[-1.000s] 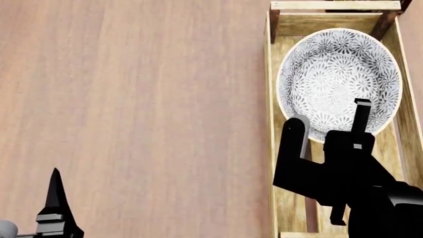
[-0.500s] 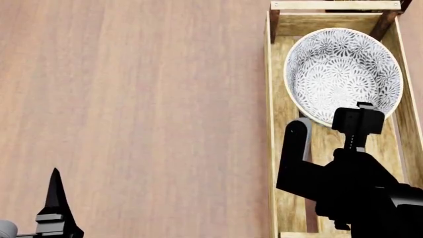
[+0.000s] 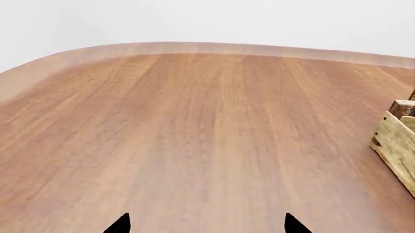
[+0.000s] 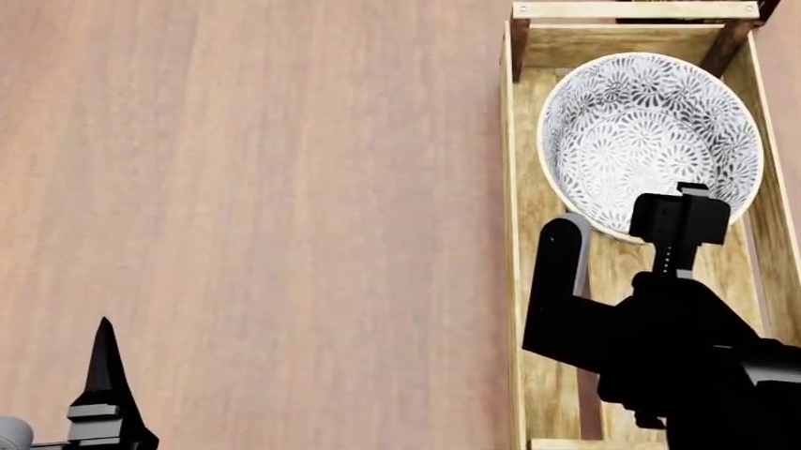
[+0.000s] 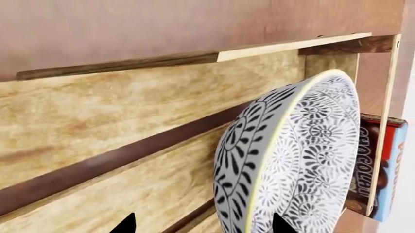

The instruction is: Pick up the bowl on the left and put it in the tray.

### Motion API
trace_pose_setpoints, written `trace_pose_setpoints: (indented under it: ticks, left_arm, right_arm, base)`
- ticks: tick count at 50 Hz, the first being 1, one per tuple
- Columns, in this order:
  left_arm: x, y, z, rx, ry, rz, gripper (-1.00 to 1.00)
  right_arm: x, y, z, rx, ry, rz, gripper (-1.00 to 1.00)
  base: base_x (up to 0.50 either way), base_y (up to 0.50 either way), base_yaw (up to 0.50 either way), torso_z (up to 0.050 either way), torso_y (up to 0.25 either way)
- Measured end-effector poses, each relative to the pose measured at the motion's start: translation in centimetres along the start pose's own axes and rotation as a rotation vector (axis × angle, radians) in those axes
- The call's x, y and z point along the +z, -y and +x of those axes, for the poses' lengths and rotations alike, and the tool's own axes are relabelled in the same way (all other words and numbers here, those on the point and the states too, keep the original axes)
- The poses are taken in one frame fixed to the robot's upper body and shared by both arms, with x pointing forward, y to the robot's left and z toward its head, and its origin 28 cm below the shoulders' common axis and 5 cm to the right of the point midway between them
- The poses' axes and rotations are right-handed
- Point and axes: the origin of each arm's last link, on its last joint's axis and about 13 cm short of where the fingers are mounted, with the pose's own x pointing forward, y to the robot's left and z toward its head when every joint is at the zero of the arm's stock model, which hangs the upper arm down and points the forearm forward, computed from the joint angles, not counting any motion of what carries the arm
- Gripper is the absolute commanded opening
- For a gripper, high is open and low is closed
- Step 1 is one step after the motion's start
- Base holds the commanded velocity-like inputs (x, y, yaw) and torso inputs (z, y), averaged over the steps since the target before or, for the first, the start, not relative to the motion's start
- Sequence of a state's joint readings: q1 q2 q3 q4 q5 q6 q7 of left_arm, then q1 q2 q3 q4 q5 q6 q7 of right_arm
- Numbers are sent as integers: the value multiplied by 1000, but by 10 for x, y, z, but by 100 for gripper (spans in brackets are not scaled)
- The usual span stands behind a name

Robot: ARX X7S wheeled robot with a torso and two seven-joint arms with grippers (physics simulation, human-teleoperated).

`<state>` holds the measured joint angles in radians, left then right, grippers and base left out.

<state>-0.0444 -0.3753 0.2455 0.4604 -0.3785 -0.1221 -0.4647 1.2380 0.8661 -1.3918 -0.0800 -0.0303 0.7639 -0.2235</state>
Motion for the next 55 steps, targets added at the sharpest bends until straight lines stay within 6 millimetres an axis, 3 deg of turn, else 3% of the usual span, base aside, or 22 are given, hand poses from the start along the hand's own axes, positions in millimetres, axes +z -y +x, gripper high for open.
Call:
trace_pose_setpoints:
  ticks: [30,55]
  left_arm:
    - [5,1,-1,-3,15,1,100]
    - [7,3,-3,-18,20,5,100]
  right_arm:
    - [9,42,-36,-76,16,-17,100]
    - [12,60,-102,-27,77,-15,100]
  base:
    - [0,0,0,0,0]
    - [0,0,0,0,0]
